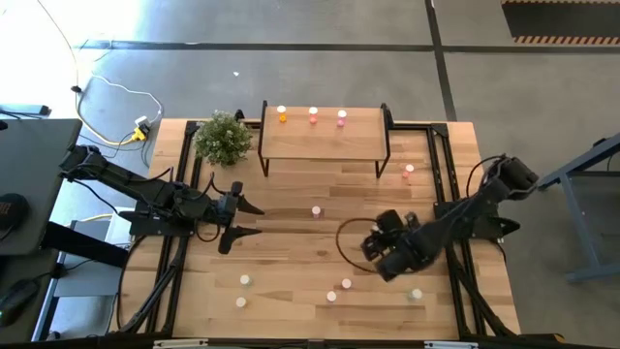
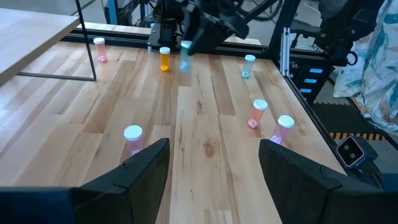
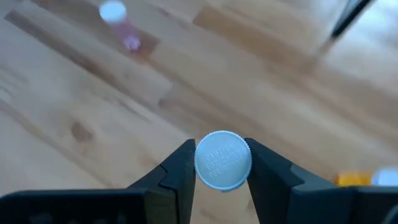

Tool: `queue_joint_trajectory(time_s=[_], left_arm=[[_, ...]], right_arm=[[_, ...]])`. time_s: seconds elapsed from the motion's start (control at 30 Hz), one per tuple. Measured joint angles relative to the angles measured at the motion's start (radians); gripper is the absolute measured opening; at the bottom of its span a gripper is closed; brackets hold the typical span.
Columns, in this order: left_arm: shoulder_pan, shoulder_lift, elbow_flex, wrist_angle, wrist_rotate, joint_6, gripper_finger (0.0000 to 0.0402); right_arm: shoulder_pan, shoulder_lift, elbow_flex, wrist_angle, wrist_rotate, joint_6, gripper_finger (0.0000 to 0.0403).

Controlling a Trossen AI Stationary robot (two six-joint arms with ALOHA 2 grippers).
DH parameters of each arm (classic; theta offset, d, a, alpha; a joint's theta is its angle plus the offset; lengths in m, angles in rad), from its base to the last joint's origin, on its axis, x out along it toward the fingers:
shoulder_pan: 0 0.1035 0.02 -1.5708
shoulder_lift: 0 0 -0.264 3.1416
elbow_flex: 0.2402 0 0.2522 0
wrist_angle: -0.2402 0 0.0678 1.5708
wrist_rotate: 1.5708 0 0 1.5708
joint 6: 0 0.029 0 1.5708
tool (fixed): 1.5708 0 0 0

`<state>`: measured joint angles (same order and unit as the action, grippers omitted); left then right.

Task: Pick and place medicine bottles onto shelf by color
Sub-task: Put the top green pill bottle on the shelf

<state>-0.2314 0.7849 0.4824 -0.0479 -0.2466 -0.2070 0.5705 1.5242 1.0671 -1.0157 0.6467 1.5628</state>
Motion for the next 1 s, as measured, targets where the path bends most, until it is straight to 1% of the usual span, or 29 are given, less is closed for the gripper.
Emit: queue_joint_trajectory(time_s=[0.33,0.57,0.8,1.0], left_arm=[[0.000,0.000,0.000,0.000,0.000,0.000,0.0239],[0.000,0.000,0.000,0.000,0.000,0.000,0.0239],[0.000,0.000,0.000,0.000,0.000,0.000,0.0239],[0.000,0.000,0.000,0.000,0.000,0.000,0.0239]], right_arm=[[-0.277,0.000,0.153,0.004,0.010,-0.432,0.0114],[-0.471,0.000,0.284,0.005,-0.004,-0.732,0.0114],[-0.648,0.000,0.405,0.028,-0.071,-0.973,0.0114],[-0.801,0.000,0.483,0.034,-0.152,-1.120,0.0114]])
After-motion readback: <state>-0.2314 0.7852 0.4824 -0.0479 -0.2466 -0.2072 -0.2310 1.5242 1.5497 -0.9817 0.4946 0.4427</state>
